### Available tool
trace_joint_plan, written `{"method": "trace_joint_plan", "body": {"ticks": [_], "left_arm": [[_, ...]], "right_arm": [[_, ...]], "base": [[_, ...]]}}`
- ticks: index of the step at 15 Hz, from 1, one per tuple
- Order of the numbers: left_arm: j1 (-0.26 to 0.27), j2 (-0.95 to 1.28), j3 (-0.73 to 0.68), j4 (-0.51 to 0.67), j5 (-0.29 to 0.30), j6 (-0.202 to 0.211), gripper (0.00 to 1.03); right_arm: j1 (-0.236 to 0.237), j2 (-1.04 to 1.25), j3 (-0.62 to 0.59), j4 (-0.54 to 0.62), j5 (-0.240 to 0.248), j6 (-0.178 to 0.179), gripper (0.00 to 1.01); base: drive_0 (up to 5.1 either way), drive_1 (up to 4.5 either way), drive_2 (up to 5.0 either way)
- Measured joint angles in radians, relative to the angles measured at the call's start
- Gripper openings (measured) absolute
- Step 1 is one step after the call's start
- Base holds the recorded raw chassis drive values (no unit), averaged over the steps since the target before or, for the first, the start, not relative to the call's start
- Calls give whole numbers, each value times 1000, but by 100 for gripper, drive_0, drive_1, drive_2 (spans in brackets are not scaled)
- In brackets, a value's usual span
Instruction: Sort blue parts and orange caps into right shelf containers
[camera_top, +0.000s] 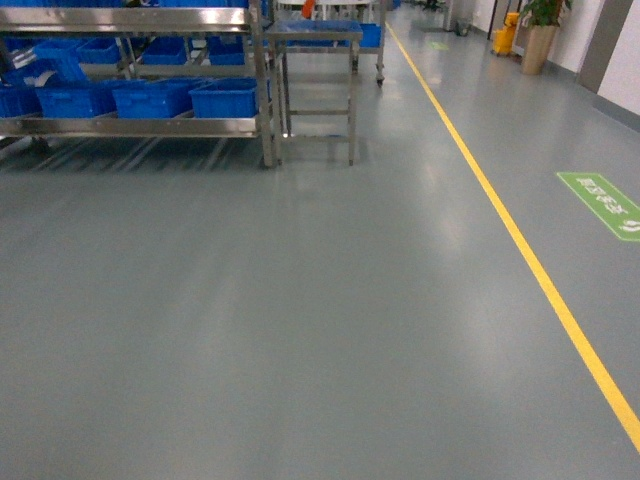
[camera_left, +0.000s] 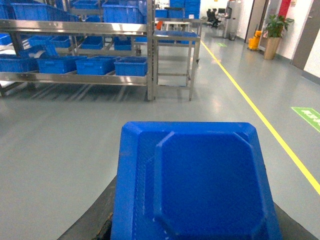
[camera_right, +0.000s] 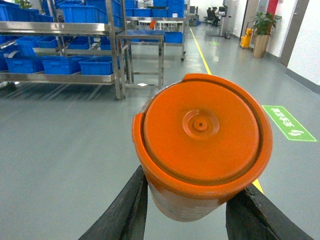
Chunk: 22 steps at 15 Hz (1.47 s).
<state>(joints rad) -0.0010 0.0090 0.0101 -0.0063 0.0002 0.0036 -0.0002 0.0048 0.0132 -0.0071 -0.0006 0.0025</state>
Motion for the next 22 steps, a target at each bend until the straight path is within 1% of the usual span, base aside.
{"method": "trace_joint_plan", "body": {"ticks": [22], "left_arm": [[0, 0, 0, -2, -1, 0, 43]], "right_arm": [[0, 0, 0, -3, 0, 0, 39]], "base": [[4, 436, -428]]}}
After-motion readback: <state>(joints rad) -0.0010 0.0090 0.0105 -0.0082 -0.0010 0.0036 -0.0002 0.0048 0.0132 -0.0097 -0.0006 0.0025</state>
